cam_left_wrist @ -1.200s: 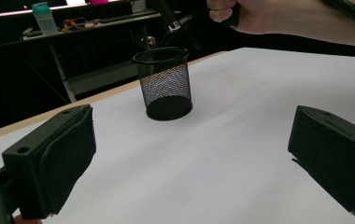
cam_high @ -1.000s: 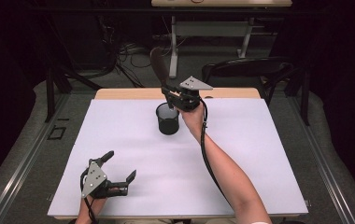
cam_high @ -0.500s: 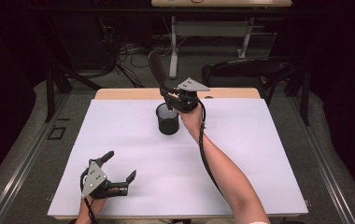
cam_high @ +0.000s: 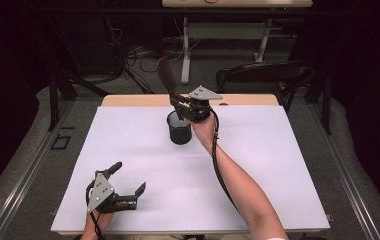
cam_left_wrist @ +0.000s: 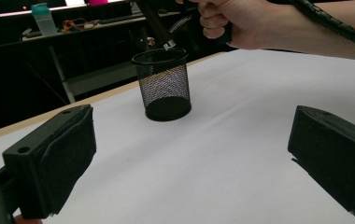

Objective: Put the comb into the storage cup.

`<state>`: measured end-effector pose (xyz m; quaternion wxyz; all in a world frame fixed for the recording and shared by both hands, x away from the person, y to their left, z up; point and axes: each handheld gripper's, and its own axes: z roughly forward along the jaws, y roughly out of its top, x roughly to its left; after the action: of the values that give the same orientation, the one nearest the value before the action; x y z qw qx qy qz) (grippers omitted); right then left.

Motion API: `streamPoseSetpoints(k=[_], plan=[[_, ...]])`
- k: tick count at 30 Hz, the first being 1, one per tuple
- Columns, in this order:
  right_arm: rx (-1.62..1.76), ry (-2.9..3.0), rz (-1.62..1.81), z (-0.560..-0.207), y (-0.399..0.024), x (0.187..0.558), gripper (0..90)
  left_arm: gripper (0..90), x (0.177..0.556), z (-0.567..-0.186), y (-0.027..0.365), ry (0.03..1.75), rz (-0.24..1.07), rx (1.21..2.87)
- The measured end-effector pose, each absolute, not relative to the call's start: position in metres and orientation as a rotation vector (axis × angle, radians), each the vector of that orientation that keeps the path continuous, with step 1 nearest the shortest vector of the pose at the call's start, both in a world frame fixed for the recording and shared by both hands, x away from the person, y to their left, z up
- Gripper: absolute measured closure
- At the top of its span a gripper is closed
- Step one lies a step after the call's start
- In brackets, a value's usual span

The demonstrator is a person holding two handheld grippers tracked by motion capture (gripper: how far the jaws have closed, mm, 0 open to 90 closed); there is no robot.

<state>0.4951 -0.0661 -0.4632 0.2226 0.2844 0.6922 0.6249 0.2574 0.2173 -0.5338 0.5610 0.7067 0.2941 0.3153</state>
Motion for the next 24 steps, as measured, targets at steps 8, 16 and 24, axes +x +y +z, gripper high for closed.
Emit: streamPoseSetpoints(k=[8,16,24], plan=[[0.79,1.922,1.711,-0.471,-0.066,0.497,72.7,0.9,0.257,-0.533,0.218,0.694,0.747,1.659],[0.782,1.92,1.711,-0.471,-0.067,0.497,72.7,0.9,0.257,-0.533,0.218,0.692,0.748,1.66],[0.784,1.935,1.71,-0.476,-0.064,0.496,72.7,0.9,0.257,-0.533,0.218,0.692,0.746,1.66]])
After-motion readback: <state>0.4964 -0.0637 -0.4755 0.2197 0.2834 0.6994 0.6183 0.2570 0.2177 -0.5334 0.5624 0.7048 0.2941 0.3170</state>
